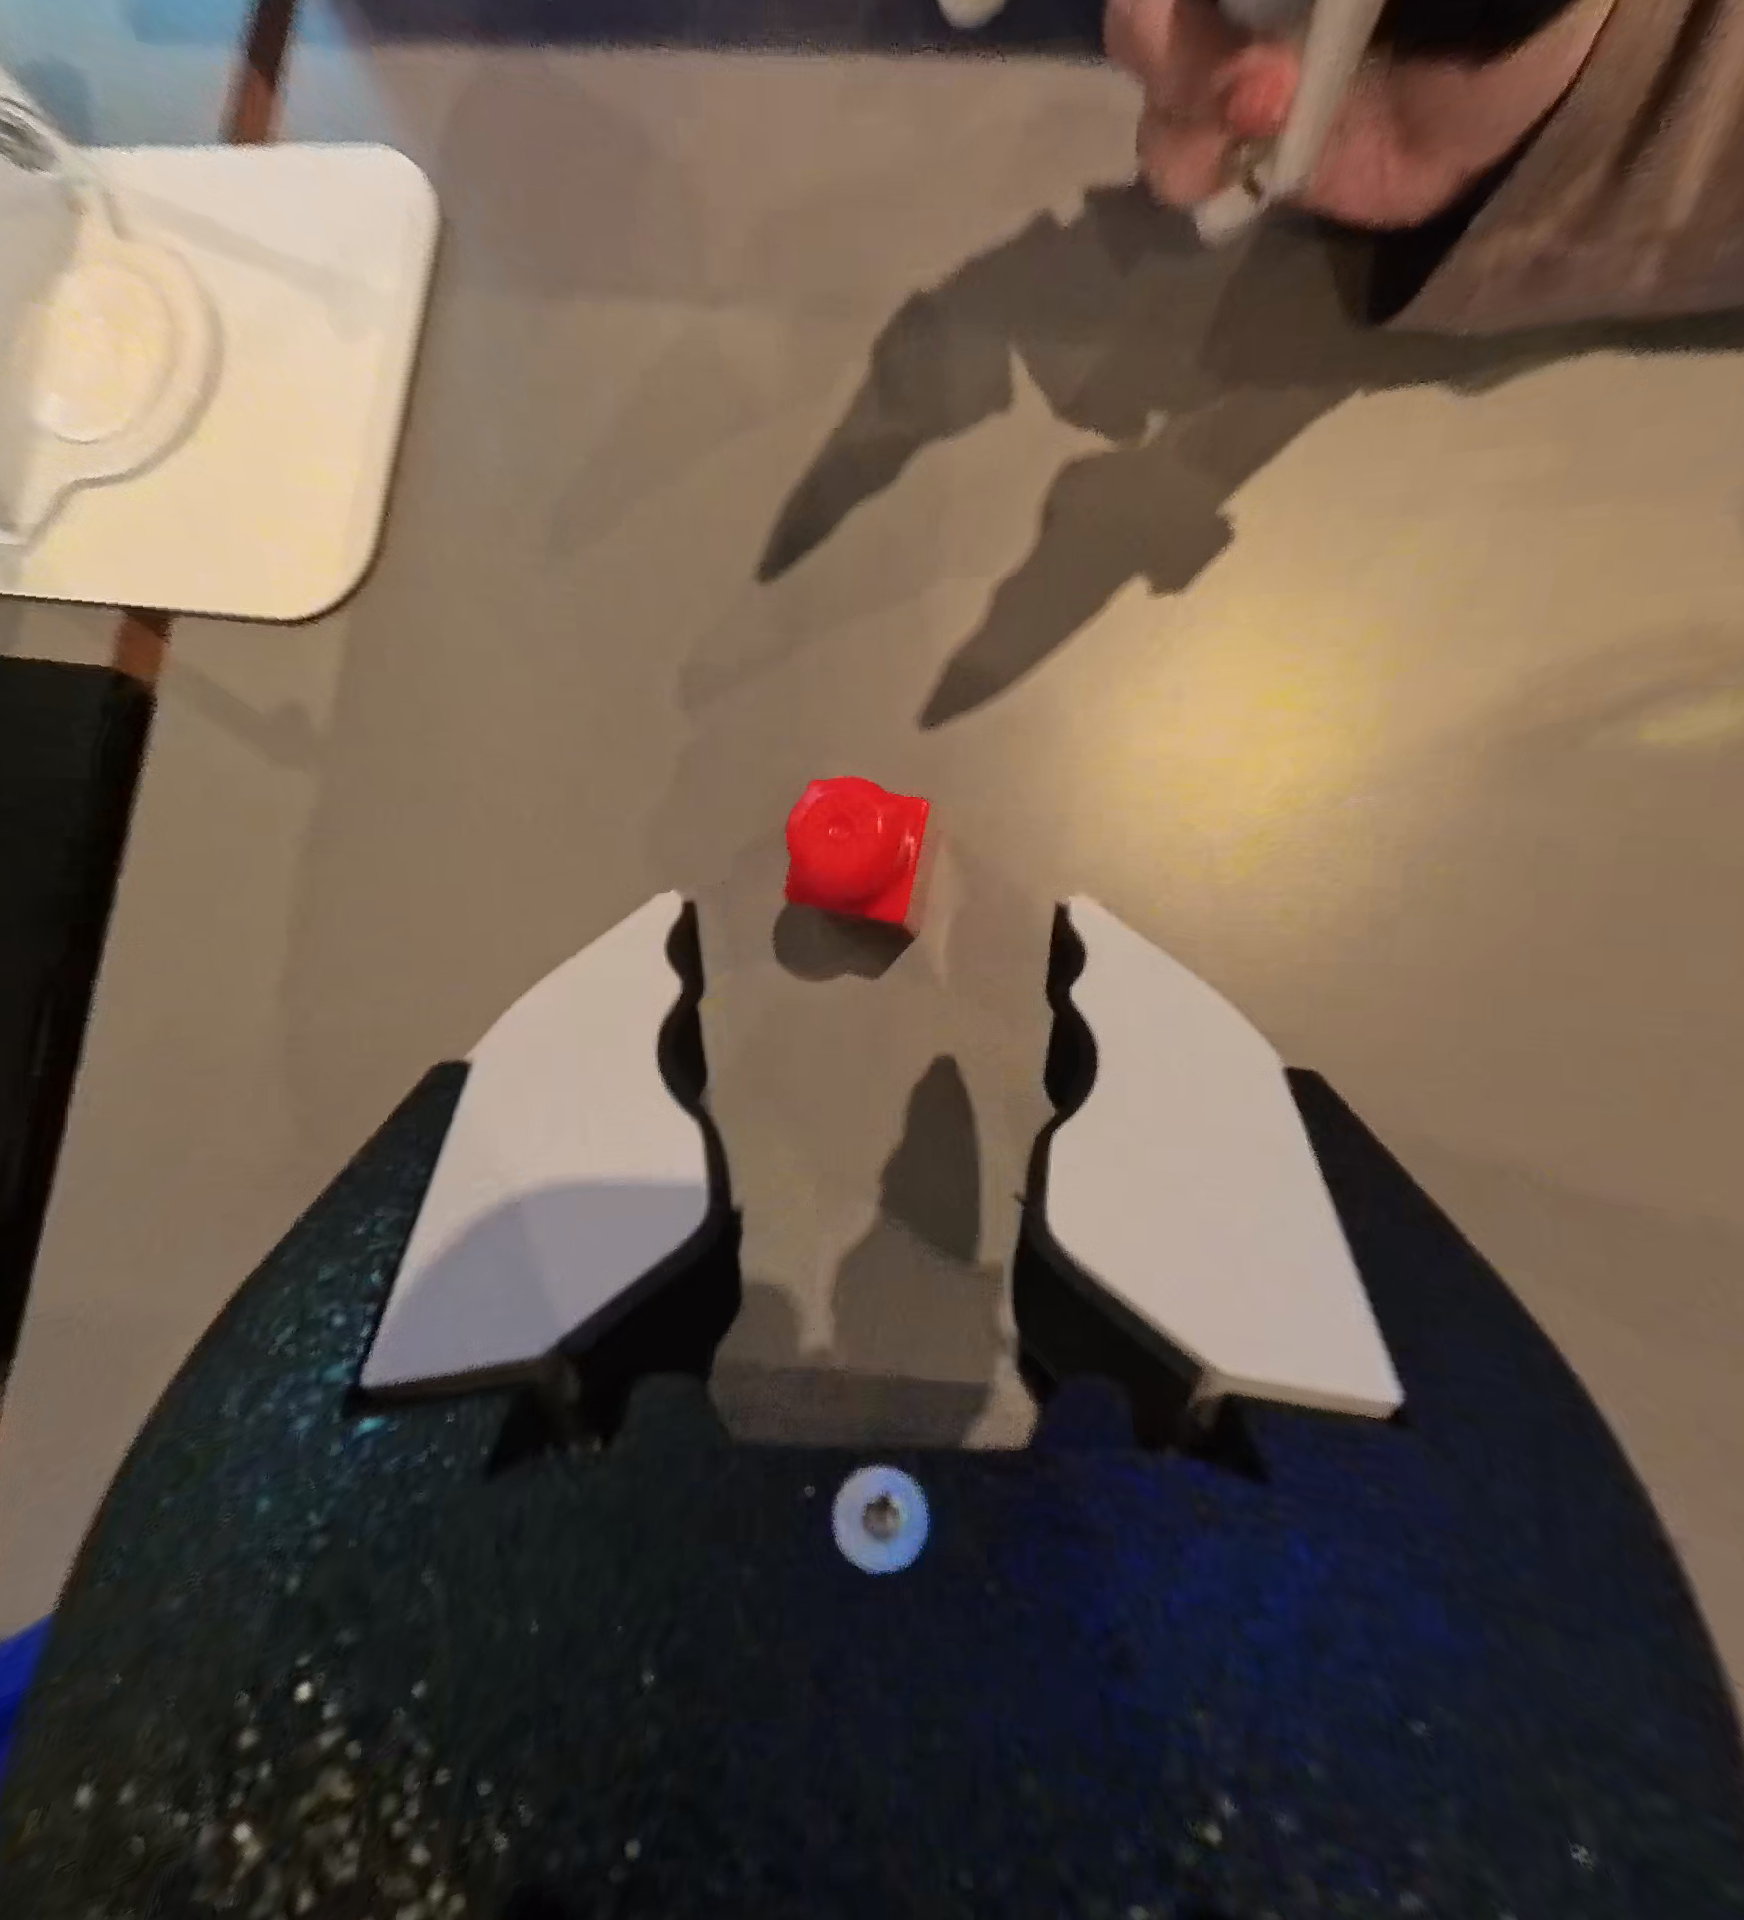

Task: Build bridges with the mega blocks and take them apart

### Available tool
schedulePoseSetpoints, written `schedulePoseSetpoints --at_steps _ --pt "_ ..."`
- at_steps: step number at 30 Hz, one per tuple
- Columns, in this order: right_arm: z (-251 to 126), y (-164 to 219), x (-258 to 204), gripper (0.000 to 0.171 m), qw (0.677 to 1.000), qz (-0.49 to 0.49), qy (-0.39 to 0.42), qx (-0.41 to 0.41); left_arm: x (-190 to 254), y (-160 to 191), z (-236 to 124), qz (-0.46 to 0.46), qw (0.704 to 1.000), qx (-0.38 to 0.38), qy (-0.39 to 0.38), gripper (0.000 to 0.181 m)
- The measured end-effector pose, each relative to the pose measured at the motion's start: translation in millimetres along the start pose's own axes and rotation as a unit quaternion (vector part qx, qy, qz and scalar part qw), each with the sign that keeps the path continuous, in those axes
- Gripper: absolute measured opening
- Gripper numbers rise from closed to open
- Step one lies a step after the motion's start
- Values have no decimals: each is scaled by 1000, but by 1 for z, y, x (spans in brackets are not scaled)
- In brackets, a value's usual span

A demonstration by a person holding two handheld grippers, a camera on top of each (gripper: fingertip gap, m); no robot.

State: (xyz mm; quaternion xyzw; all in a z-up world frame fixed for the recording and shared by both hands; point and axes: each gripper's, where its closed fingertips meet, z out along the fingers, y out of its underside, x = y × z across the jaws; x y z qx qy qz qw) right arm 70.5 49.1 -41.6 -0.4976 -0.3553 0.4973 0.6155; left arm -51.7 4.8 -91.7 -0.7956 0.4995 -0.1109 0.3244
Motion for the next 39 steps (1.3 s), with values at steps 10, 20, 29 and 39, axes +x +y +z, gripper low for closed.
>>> schedulePoseSetpoints --at_steps 10,20,29,39 --pt "4 12 6 61 1000 1 18 -8 -107 80 -184 -239 917 54 -316 55" --pt "4 15 11 57 998 -28 49 -7 -157 246 -153 -475 805 -73 -348 68" --pt "5 17 14 58 999 -14 46 -9 -168 283 -126 -578 748 -142 -295 76" --pt "8 20 11 59 999 -24 41 -20 -159 292 -116 -601 738 -146 -270 35"
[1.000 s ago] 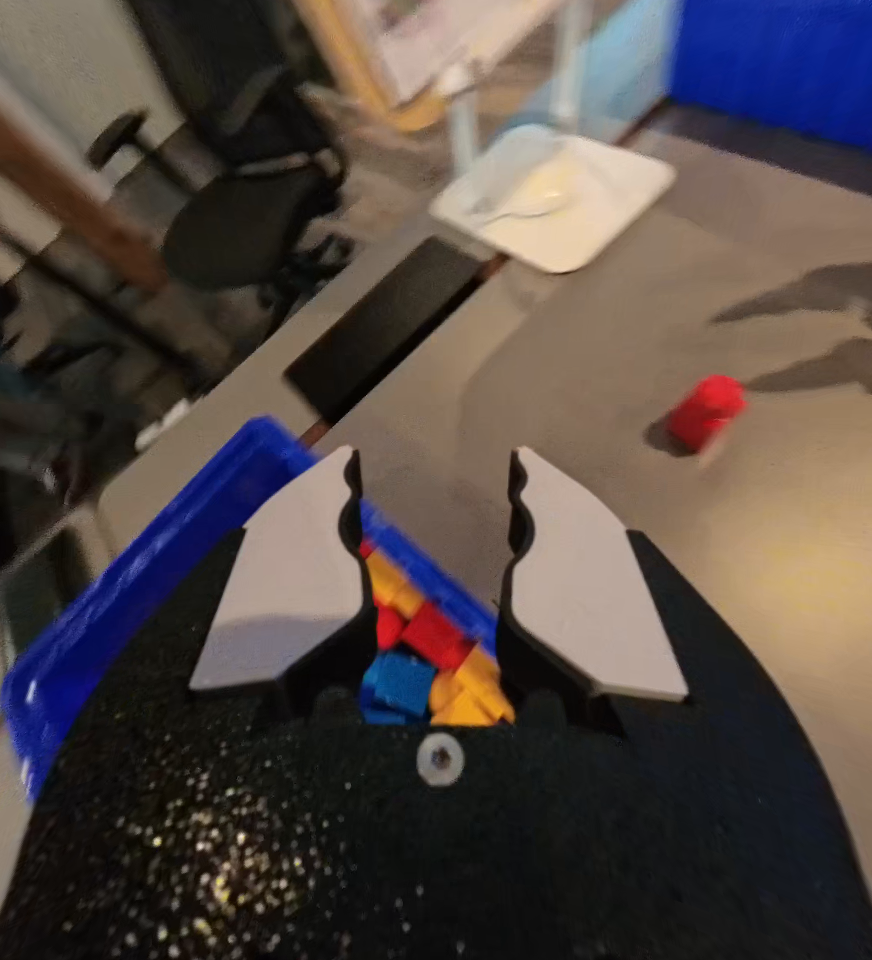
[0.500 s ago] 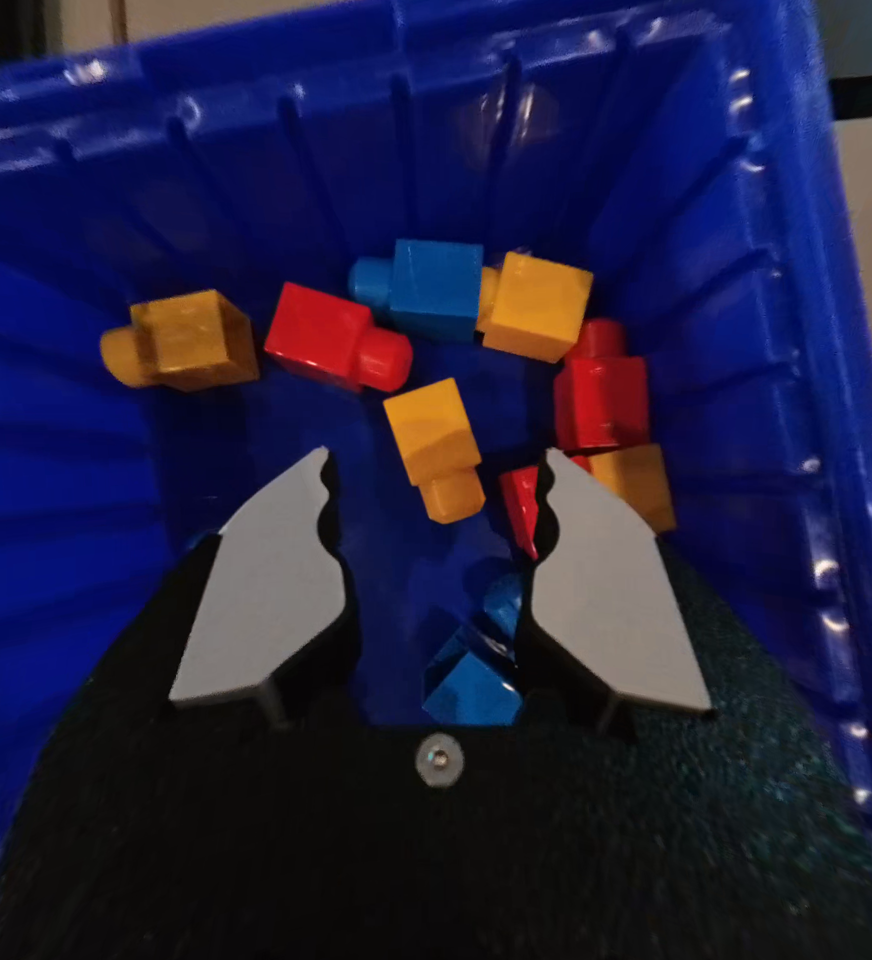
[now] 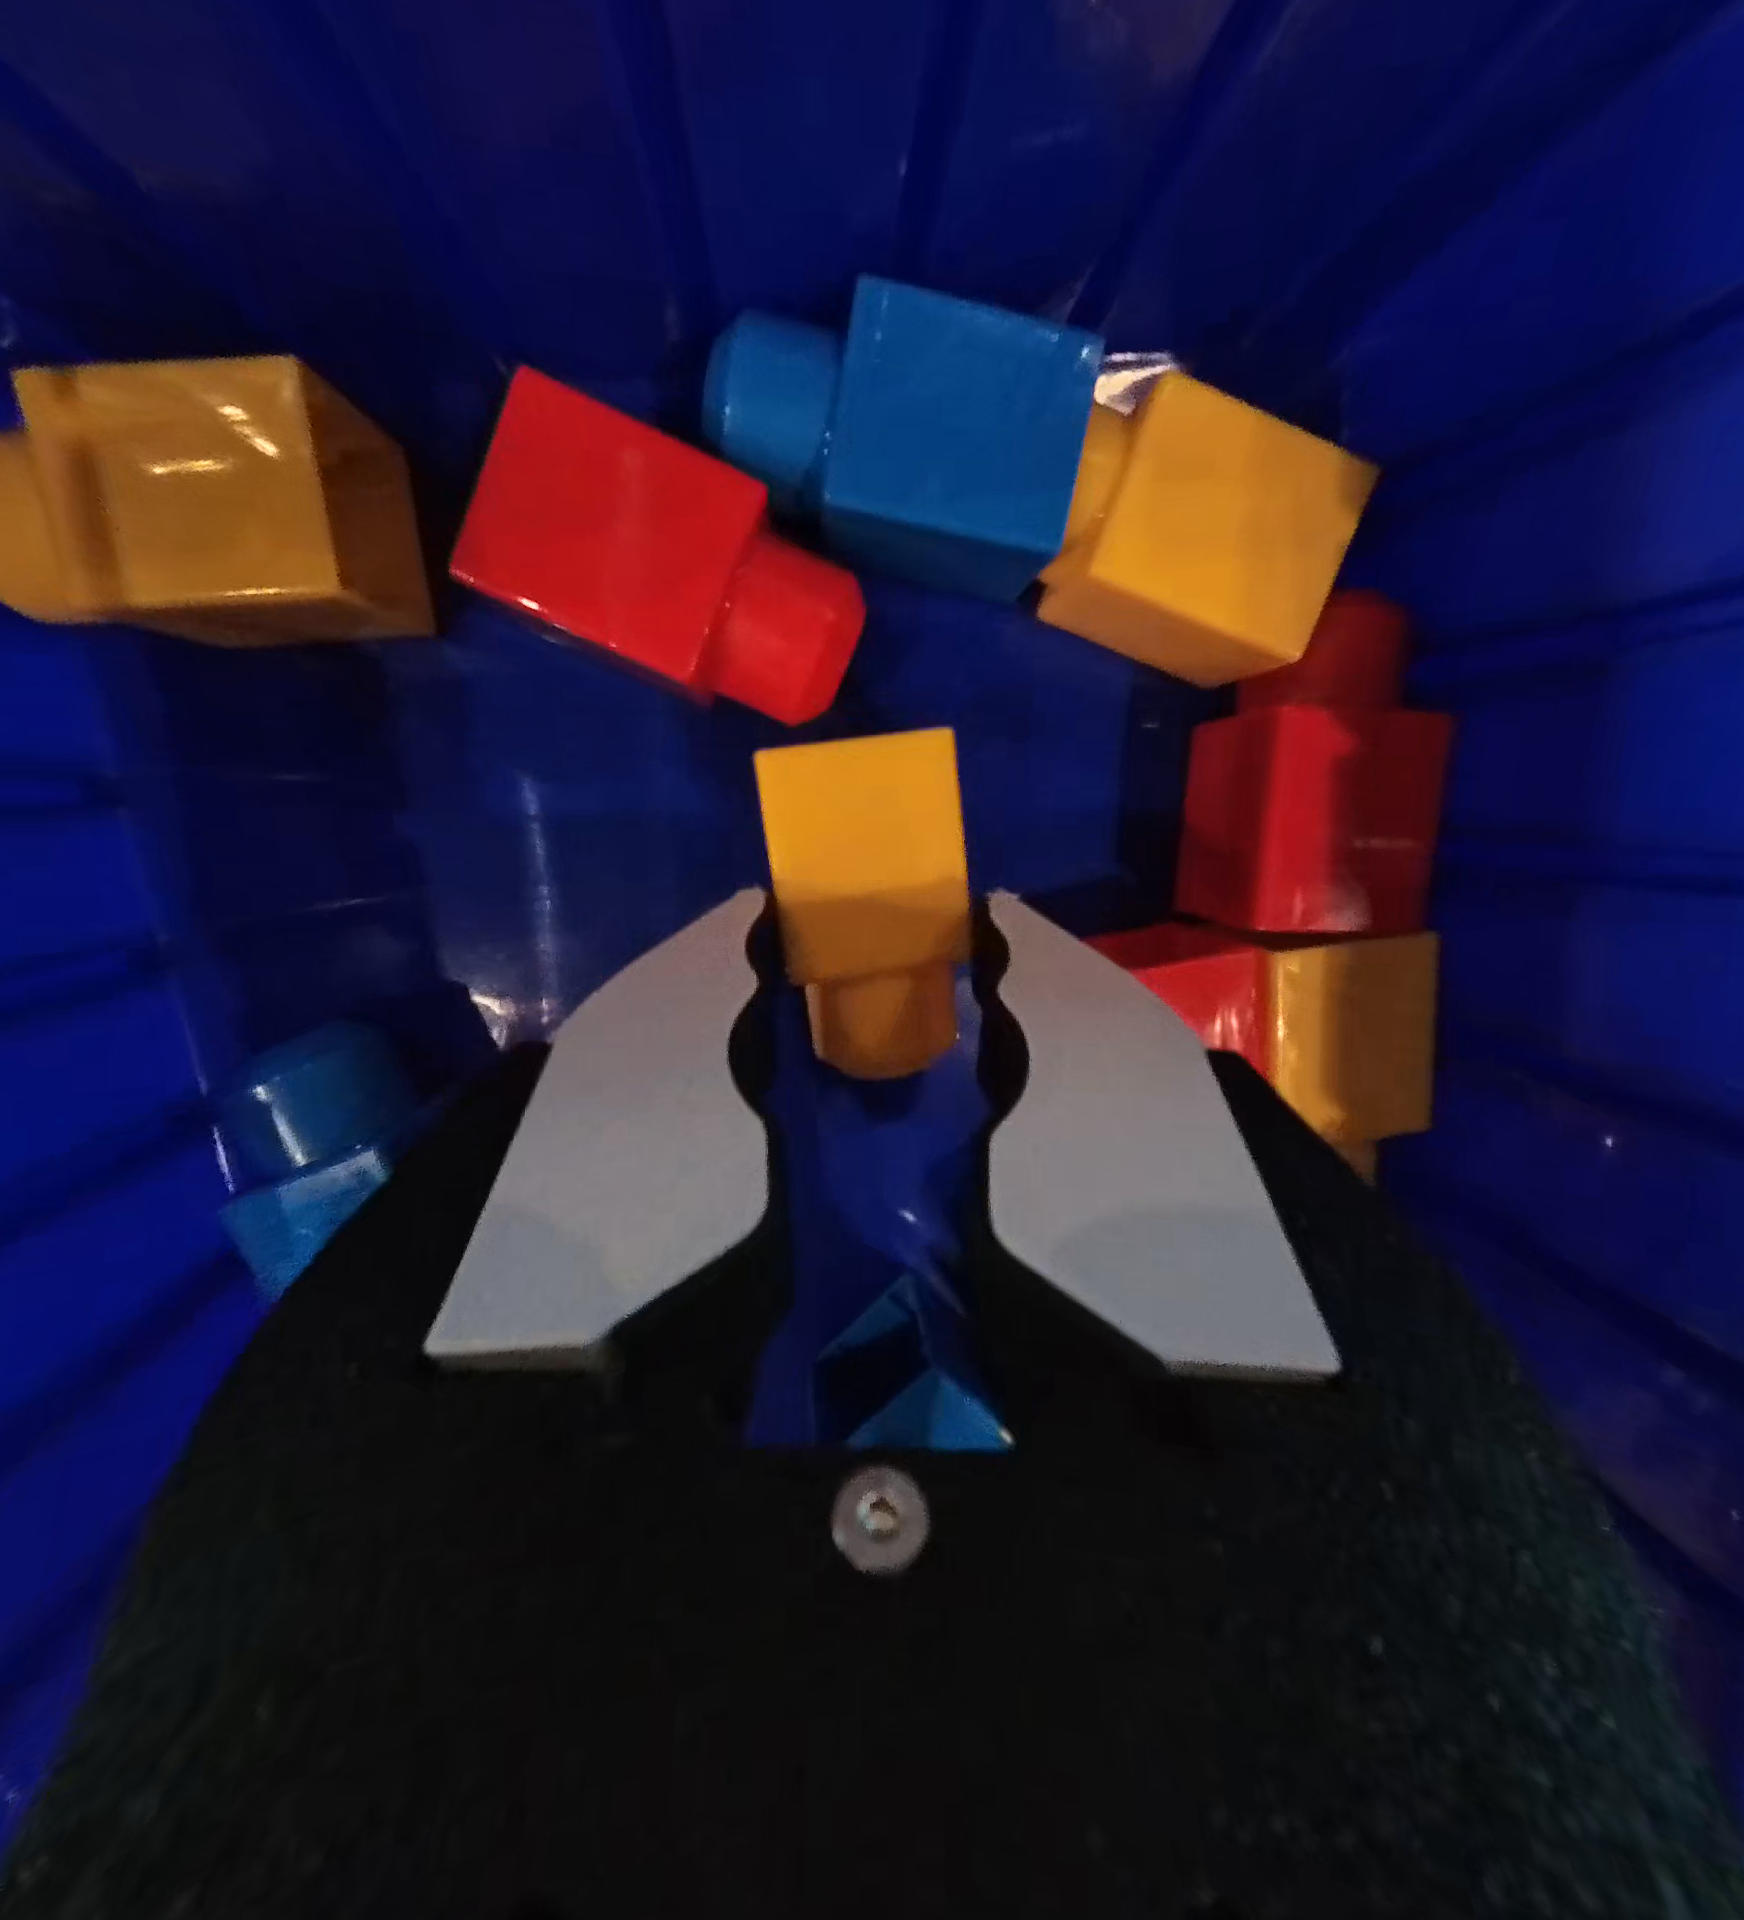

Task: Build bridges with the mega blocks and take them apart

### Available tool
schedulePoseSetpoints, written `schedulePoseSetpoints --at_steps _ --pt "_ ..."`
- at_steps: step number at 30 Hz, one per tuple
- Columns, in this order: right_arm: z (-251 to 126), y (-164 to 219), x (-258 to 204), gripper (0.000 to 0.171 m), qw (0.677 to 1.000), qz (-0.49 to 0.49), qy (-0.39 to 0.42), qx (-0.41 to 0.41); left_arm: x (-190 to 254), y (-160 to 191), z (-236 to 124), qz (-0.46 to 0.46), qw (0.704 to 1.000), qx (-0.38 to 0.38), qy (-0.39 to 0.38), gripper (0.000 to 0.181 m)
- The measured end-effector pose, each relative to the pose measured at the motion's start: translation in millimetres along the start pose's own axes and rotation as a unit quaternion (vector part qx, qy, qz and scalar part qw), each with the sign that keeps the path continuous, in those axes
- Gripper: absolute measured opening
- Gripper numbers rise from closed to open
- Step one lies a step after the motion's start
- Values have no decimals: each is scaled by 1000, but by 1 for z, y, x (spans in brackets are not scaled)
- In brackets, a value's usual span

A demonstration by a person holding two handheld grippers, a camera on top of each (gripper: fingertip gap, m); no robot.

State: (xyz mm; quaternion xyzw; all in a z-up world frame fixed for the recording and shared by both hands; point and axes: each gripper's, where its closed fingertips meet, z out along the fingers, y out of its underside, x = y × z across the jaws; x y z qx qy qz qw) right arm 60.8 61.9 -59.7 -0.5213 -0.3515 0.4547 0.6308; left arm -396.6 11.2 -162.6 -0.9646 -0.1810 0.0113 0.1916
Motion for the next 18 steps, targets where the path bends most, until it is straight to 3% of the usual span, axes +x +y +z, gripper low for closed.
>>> schedulePoseSetpoints --at_steps 5,10,13,18 --pt "3 4 -5 58 1000 -15 -8 -13 6 -13 -37 51 997 63 -4 35" --pt "3 4 -7 58 1000 -10 -14 -14 73 -25 -109 197 958 203 43 35" --pt "3 4 -8 57 1000 -10 -17 -13 132 -8 -151 335 902 270 36 35" --pt "6 -2 -27 56 998 15 -65 -14 226 35 -205 515 768 380 -27 35"
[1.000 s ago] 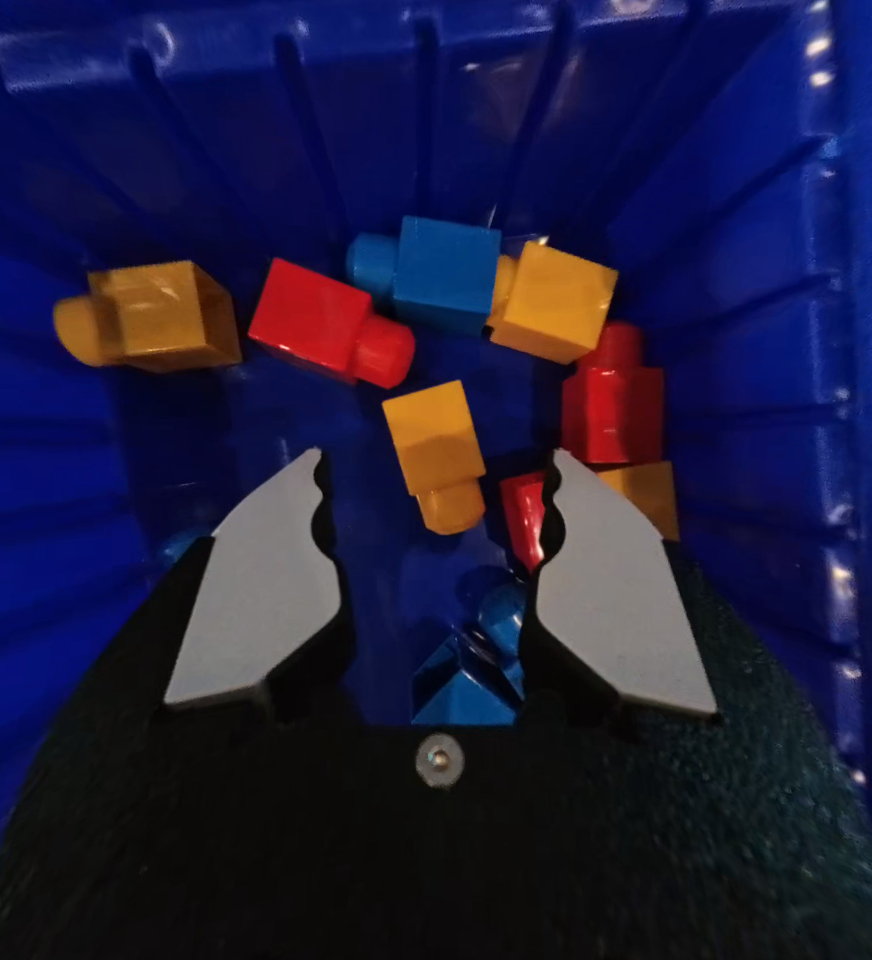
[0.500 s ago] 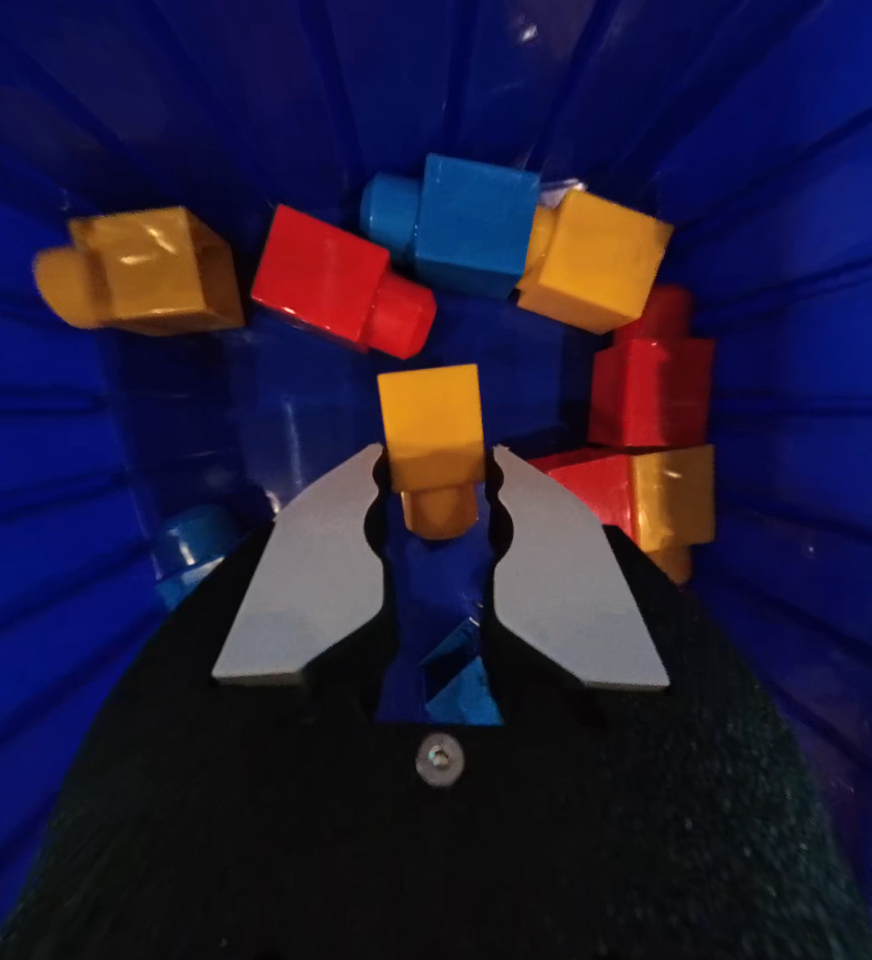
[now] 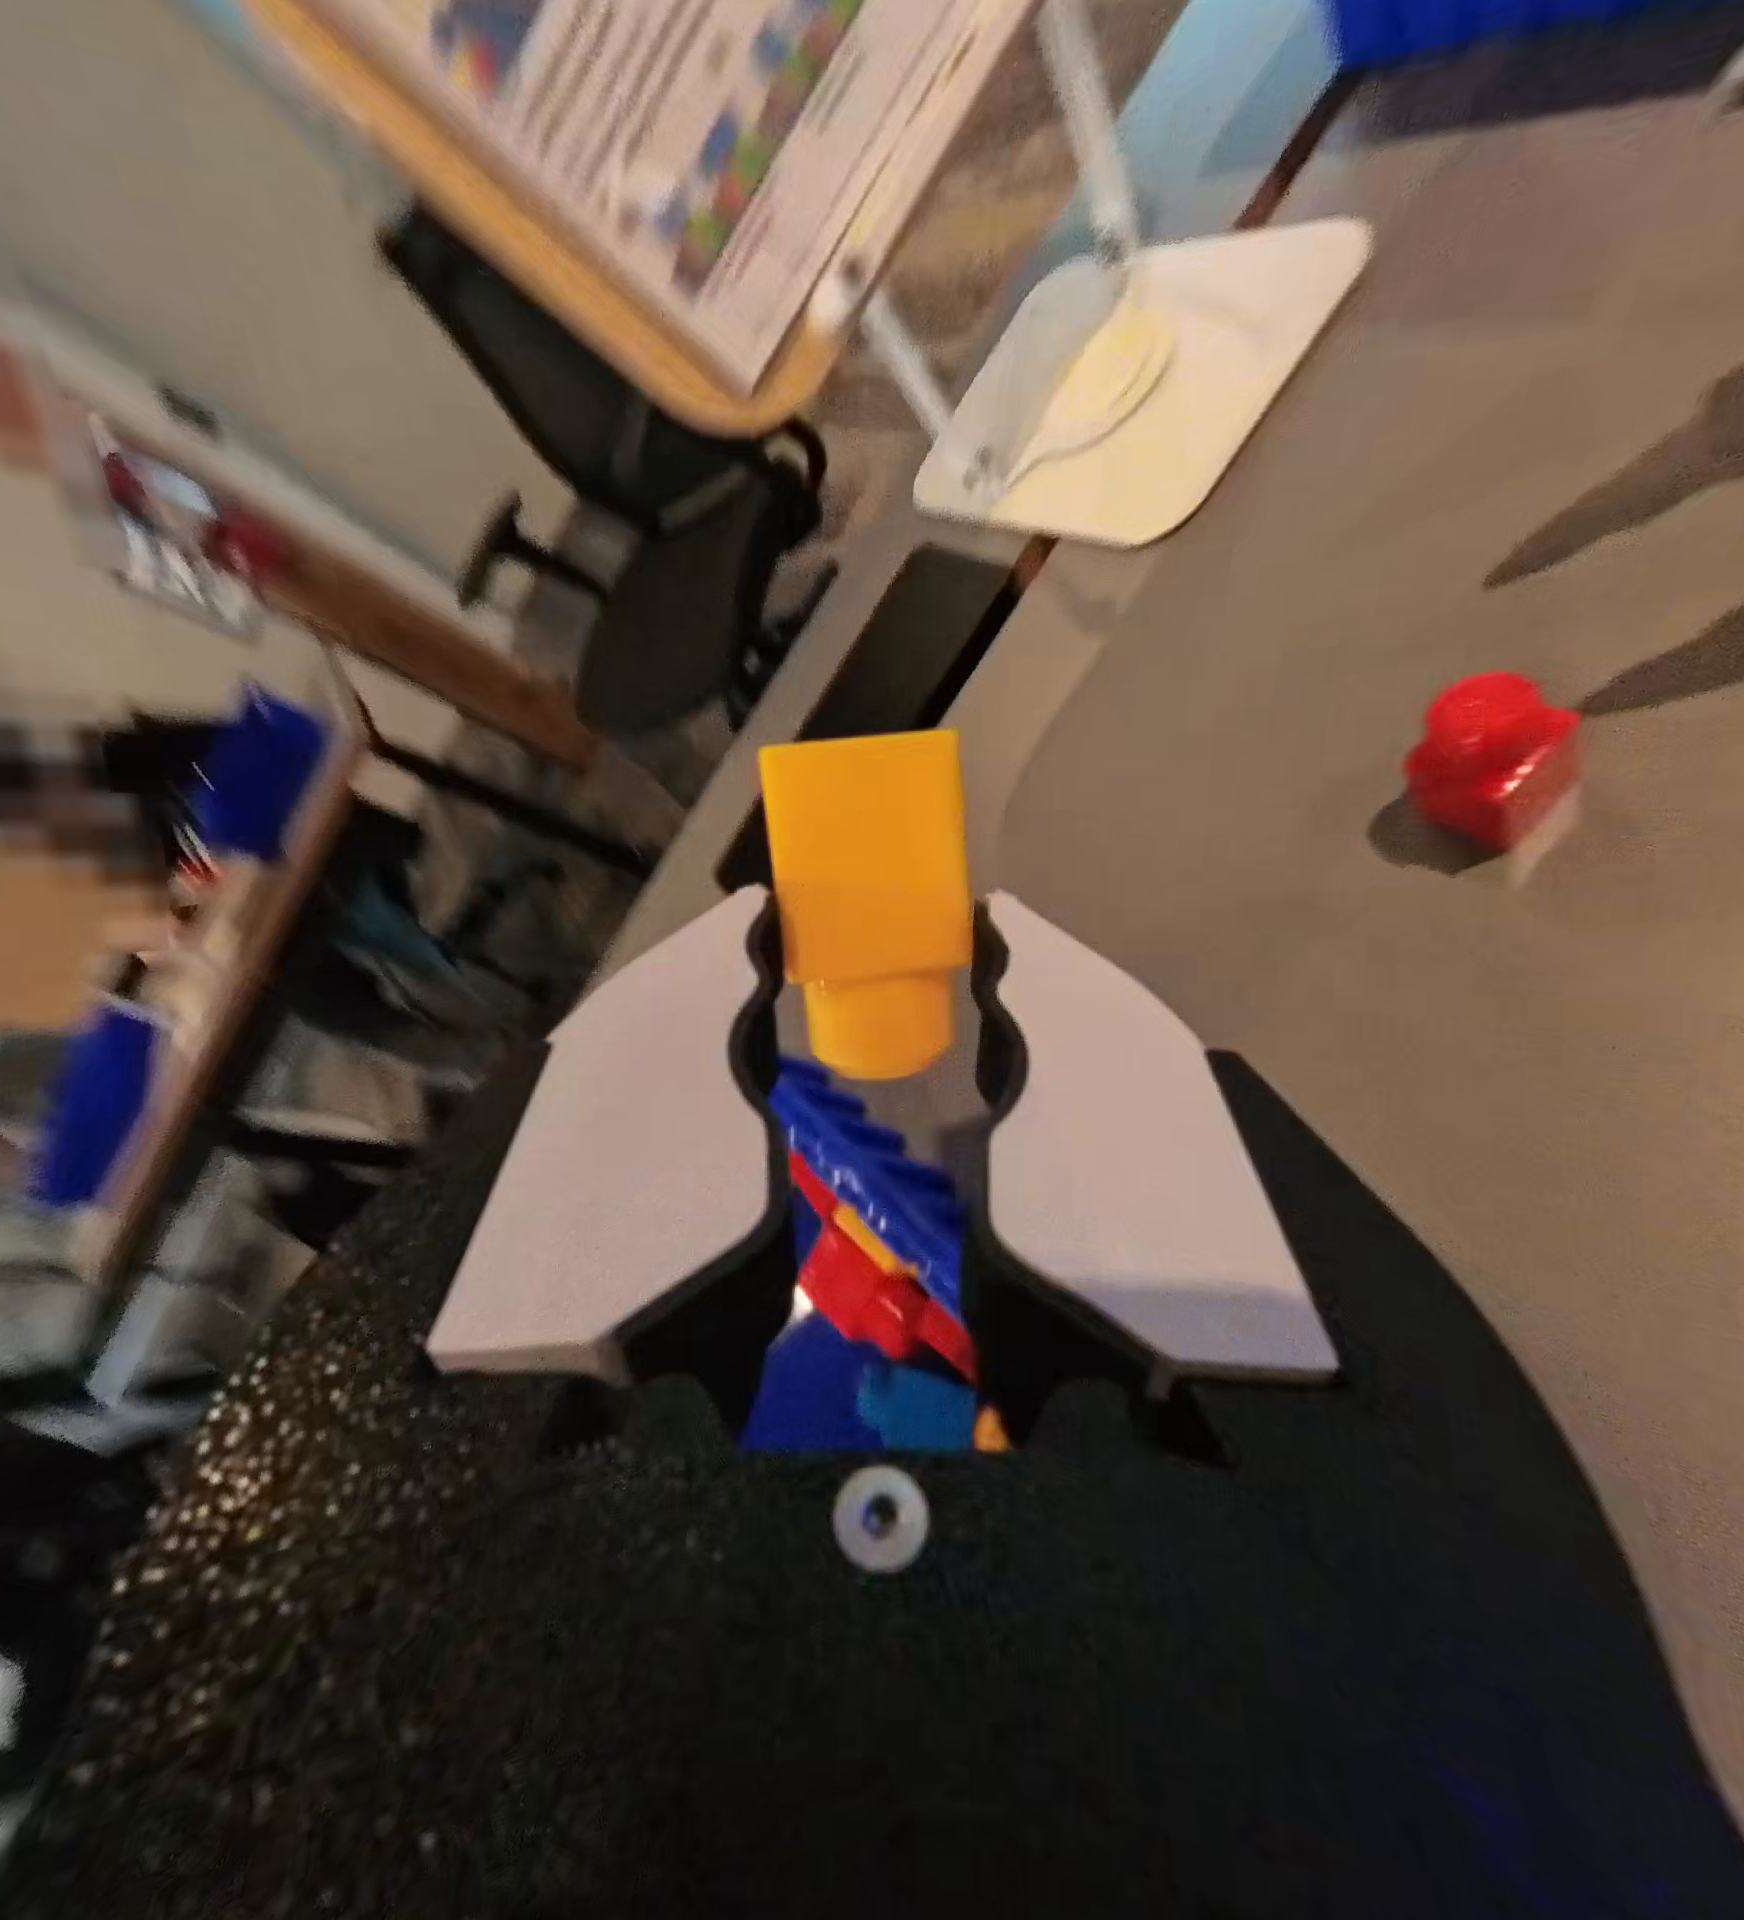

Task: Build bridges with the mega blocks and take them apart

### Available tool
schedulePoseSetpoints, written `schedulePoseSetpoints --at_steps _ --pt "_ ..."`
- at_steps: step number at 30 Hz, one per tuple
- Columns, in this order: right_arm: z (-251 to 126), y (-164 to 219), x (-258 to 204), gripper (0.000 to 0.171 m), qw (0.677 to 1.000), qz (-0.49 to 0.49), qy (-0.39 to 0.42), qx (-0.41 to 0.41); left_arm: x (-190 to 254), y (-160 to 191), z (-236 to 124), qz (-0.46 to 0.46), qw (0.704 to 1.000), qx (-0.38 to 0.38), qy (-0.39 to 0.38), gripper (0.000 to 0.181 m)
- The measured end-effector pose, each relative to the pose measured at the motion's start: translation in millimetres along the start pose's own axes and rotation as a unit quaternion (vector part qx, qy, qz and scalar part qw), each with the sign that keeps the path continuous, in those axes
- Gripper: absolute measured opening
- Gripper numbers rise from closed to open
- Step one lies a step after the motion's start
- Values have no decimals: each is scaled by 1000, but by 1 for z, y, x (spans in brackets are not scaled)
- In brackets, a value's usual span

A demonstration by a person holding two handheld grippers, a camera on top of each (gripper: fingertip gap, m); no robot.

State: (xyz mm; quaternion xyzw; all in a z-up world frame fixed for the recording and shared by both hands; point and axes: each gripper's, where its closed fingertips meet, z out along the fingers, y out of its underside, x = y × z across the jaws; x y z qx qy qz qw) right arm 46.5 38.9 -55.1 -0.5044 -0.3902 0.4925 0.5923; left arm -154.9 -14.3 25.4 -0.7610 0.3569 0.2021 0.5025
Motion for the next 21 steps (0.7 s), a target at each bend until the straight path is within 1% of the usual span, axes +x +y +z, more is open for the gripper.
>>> schedulePoseSetpoints --at_steps 2,4,7,9,12,14,16,17,18,19,21 --pt "4 -15 -27 59 996 53 -77 3 29 -28 -7 74 997 33 -3 34" --pt "5 -31 -53 63 987 91 -134 5 59 -47 -11 127 990 59 4 34" --pt "5 -39 -73 68 980 116 -160 -13 98 -62 -10 185 979 83 15 34" --pt "8 -38 -80 71 974 142 -173 -33 117 -66 -8 228 970 86 4 35" --pt "12 -32 -87 71 961 190 -195 -52 140 -72 -4 270 959 87 1 34" --pt "13 -22 -89 68 955 202 -202 -79 151 -76 -2 288 954 88 1 34" --pt "14 -19 -91 64 954 202 -204 -87 159 -81 -1 295 951 96 6 35" --pt "13 -19 -93 60 952 203 -211 -88 163 -83 -1 296 950 99 10 35" --pt "11 -18 -95 44 950 199 -221 -93 165 -85 0 297 949 101 13 35" --pt "9 -19 -95 36 952 188 -223 -94 167 -86 1 296 950 102 14 35" --pt "5 -20 -93 36 954 174 -222 -99 168 -89 2 280 954 111 14 35"
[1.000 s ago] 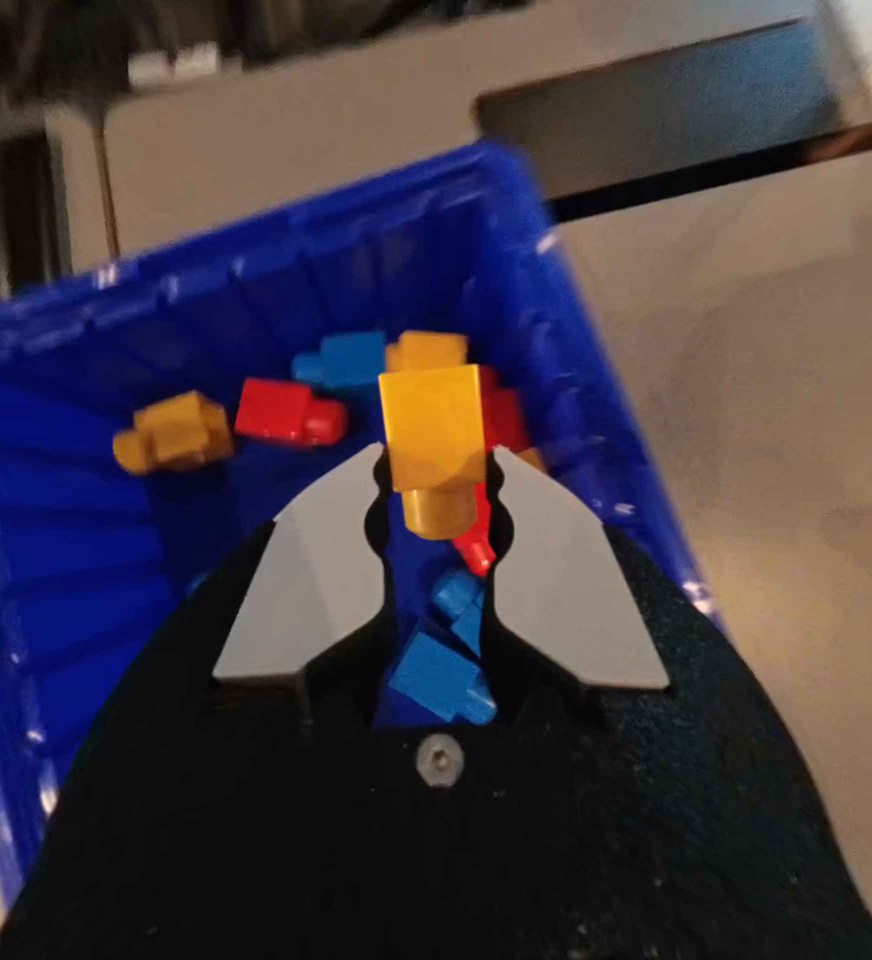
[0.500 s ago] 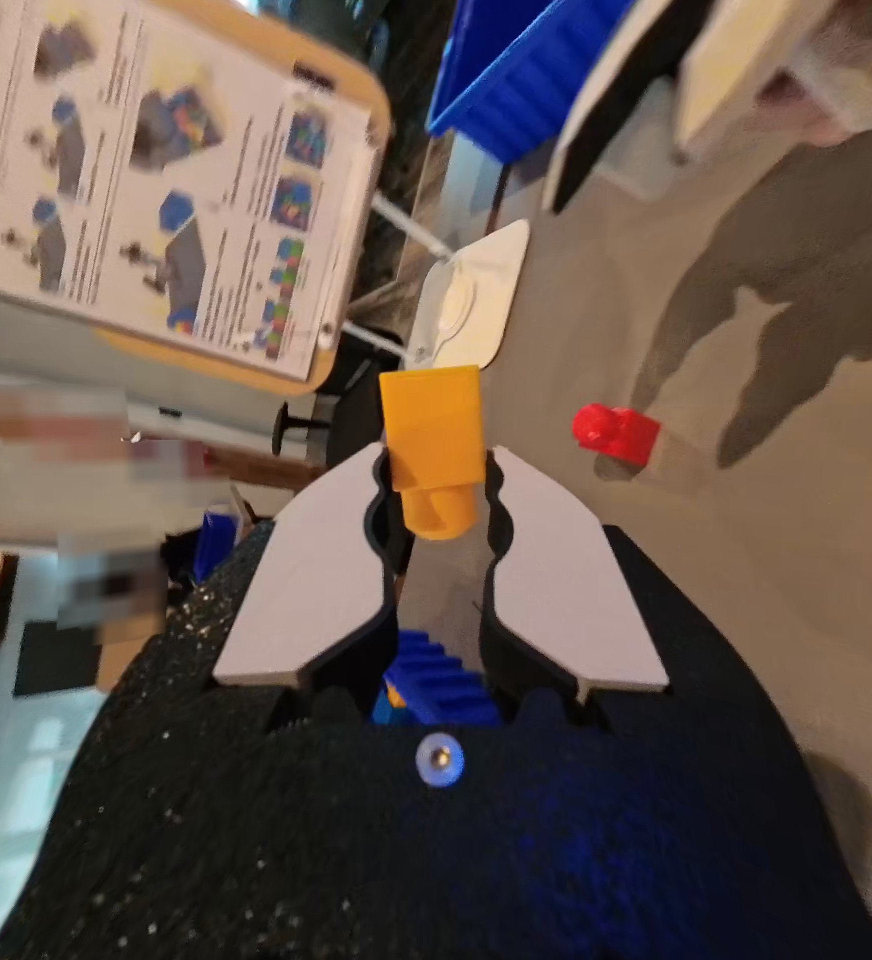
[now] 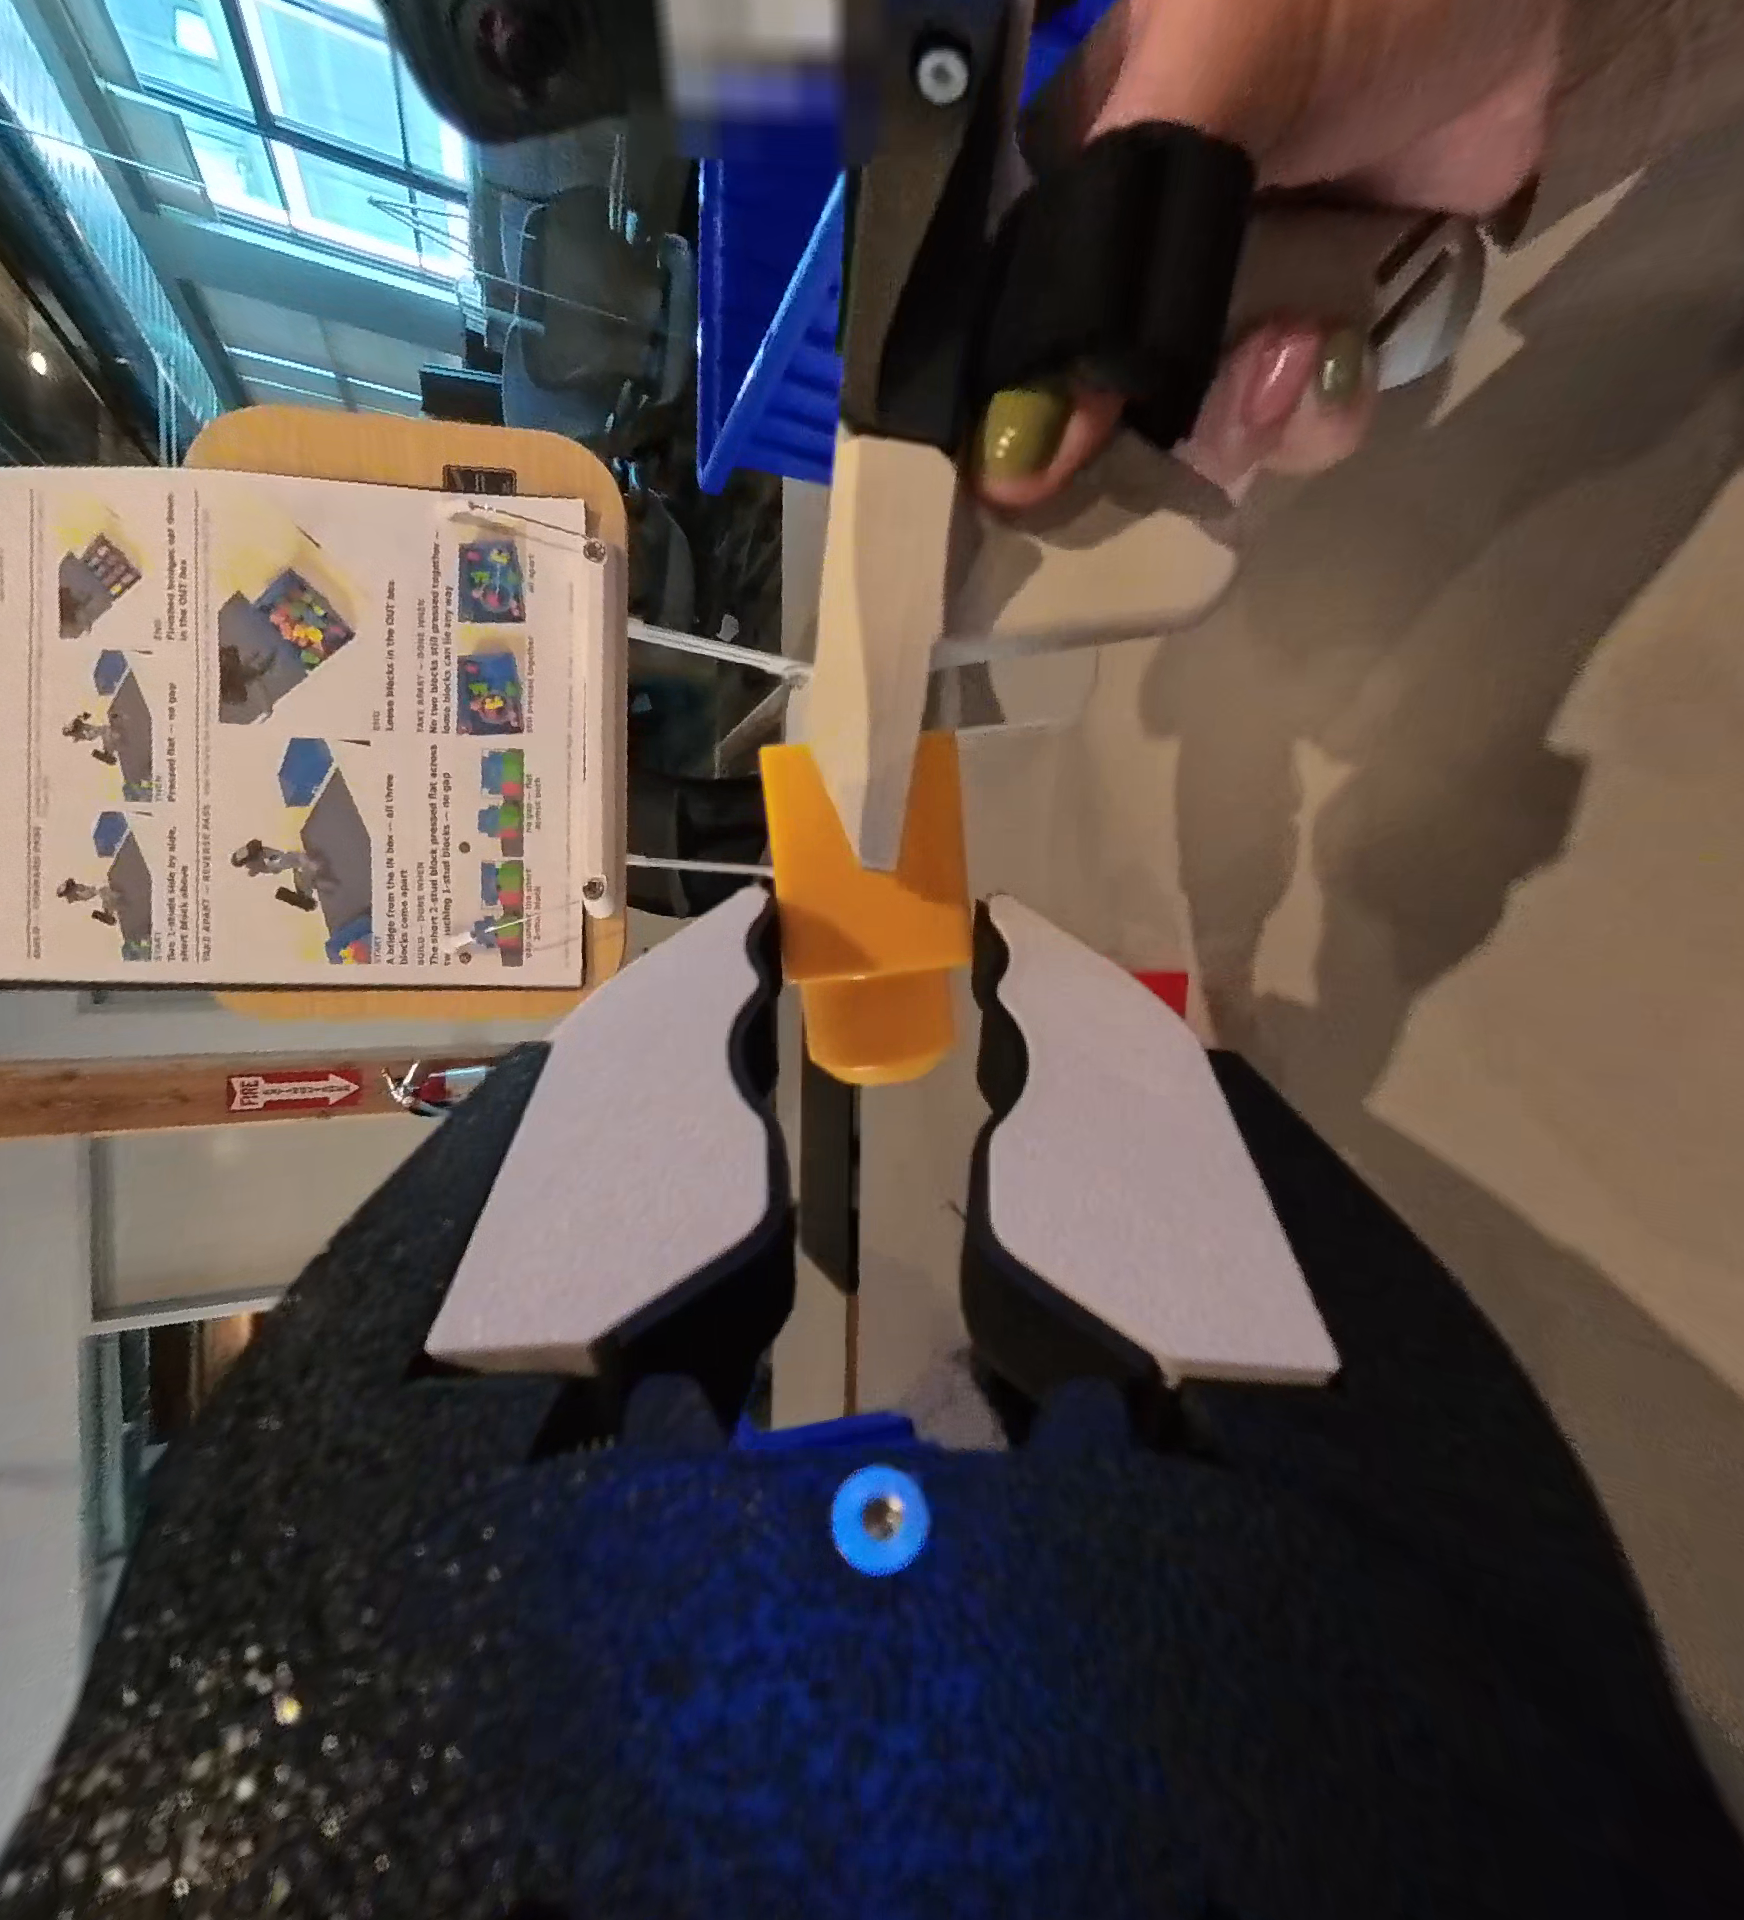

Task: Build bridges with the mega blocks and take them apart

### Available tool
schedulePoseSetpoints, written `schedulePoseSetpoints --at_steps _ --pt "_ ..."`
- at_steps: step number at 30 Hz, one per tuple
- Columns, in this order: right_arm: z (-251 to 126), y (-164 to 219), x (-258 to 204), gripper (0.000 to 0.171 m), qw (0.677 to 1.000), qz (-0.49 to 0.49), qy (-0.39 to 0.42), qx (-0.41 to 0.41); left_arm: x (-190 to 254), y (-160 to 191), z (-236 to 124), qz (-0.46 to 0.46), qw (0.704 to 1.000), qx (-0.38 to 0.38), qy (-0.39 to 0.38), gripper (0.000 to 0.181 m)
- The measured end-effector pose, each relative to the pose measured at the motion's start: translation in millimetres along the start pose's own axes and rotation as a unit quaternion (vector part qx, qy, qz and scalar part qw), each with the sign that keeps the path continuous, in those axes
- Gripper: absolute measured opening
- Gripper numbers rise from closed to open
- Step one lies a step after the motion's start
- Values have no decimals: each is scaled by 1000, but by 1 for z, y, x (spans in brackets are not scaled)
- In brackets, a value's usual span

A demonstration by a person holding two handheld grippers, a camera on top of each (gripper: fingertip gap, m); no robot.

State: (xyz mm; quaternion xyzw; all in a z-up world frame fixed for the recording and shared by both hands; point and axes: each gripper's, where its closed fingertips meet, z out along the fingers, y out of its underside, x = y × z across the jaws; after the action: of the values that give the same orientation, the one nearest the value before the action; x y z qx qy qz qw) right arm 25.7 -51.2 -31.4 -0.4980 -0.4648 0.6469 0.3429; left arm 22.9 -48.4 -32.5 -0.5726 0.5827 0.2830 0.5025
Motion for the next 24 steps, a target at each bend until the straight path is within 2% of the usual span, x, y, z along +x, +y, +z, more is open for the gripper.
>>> schedulePoseSetpoints --at_steps 2,3,7,8,10,12,15,17,24 --pt "-7 -4 0 35 1000 -15 -1 6 -3 -3 1 -38 999 13 -14 39" --pt "-12 -7 -1 35 1000 -27 -3 15 -2 -2 1 -60 998 13 -6 49" --pt "-33 -22 -14 35 993 -88 -46 67 4 -5 -5 -190 978 59 66 61" --pt "-37 -23 -18 35 990 -110 -53 73 4 -8 -8 -227 966 81 89 59" --pt "-42 -23 -25 35 982 -156 -63 86 3 -19 -17 -308 930 135 147 54" --pt "-44 -25 -33 35 972 -192 -79 107 0 -31 -26 -382 881 189 206 51" --pt "-43 -21 -42 35 969 -201 -105 102 -1 -41 -33 -447 823 221 272 53" --pt "-39 -16 -45 35 967 -212 -111 89 -1 -46 -34 -451 818 229 275 54" --pt "-30 -9 -53 35 964 -219 -131 78 2 -53 -31 -423 838 220 266 48"
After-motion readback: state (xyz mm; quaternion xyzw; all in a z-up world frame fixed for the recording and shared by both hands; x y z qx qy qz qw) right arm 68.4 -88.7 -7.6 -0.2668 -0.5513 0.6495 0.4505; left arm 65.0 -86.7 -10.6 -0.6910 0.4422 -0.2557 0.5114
